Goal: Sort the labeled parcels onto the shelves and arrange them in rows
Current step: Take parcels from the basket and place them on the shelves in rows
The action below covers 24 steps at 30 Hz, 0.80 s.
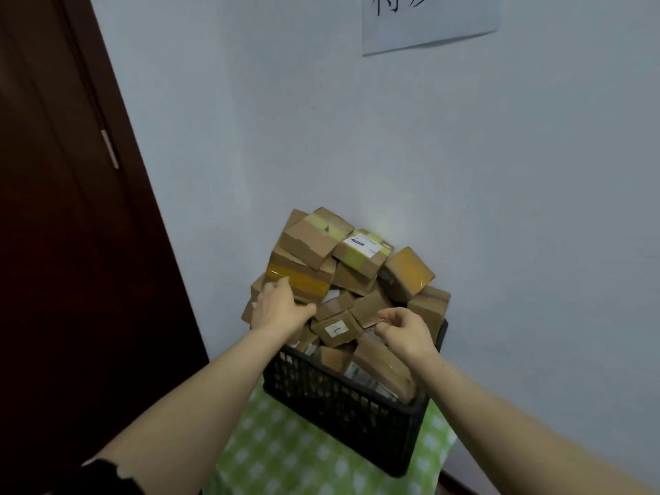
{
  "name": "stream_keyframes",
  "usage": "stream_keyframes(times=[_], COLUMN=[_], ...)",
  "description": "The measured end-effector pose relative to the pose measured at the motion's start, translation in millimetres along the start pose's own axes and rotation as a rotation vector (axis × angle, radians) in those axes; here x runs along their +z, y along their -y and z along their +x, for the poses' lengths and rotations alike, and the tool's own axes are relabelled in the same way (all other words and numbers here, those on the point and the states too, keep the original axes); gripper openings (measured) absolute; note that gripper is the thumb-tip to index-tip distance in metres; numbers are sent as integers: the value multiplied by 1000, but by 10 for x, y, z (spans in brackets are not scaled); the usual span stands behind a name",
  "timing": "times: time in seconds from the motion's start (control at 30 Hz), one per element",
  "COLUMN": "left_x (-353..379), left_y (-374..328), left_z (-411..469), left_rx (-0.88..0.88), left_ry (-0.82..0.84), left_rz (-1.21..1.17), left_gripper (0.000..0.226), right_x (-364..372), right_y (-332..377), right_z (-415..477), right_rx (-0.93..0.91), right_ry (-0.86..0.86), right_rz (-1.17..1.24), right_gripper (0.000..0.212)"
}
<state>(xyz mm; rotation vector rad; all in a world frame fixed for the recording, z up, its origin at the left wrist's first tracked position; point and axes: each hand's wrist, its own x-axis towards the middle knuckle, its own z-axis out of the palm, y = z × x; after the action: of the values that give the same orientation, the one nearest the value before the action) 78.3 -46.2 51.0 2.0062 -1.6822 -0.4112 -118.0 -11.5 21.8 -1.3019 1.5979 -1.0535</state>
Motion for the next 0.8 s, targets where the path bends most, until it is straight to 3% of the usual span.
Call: stream_keyframes(times=[0.27,0.4,0.63,0.8], left_x=[120,246,403,212], left_y=[-170,-235,-347,-310], left_z=[1513,1946,2117,1925], left_rx=[4,54,55,-40], left_ry=[-60,-13,-100,-188], left_rz=[65,152,176,-172], left_gripper=[141,158,137,122], right_x=[398,516,508,454], right_y=[343,285,203,247], right_z=[1258,1606,1865,1869], right_rx=[11,47,76,32], right_ry=[-17,8,52,95], right_rz=[6,9,35,91], right_gripper=[25,26,24,27])
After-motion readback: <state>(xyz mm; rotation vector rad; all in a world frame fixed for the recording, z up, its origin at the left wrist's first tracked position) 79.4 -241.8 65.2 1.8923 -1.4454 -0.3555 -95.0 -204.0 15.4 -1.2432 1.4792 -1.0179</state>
